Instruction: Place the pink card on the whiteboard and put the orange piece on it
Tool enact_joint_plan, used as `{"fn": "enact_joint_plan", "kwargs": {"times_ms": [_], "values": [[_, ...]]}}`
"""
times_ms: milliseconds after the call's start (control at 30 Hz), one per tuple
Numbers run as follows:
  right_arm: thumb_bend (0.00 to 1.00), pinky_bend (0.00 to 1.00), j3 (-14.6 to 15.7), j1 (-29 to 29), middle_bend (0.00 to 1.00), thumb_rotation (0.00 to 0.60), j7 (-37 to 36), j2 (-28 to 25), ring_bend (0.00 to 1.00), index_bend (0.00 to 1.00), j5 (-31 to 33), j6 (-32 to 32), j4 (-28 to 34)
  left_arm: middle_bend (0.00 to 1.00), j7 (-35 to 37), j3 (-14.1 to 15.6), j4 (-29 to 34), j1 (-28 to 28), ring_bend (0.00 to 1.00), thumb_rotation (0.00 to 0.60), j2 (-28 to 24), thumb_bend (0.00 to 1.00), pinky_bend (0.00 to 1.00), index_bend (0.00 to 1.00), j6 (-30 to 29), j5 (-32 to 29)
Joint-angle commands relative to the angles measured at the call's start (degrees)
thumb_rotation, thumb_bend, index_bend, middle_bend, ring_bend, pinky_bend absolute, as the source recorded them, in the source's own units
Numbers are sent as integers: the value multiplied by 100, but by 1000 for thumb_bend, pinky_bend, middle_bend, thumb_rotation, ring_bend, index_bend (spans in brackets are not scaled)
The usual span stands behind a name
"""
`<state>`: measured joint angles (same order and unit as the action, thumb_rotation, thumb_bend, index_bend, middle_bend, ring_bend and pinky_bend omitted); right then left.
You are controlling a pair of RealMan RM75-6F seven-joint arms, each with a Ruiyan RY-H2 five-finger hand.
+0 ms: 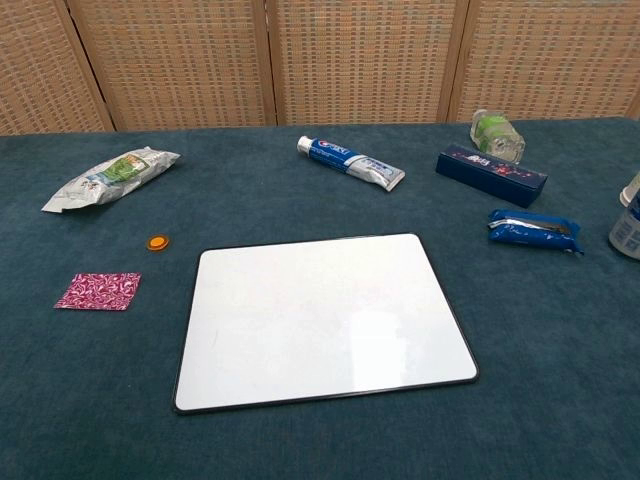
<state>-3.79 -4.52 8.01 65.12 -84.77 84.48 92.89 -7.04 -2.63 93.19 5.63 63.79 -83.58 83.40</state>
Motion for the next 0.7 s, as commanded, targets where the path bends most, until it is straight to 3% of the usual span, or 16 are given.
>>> {"fn": "enact_joint_plan", "kwargs": {"times_ms": [33,267,700], "values": [[0,0,5,3,0,600,-28,-5,0,0,-10,2,-8,0,-6,6,-1,-7,0,600,1,38,0,0,-14,11],[0,0,6,3,0,600,-61,-7,0,0,-13,-4,6,0,173,19,-162,165,0,600,70,40,0,0,336,-11],[0,0,35,-17,0,600,-241,-55,0,0,-44,-81,-38,0,546,-170,-775,1298,0,600,717,154,0,9,2235,-427]]}}
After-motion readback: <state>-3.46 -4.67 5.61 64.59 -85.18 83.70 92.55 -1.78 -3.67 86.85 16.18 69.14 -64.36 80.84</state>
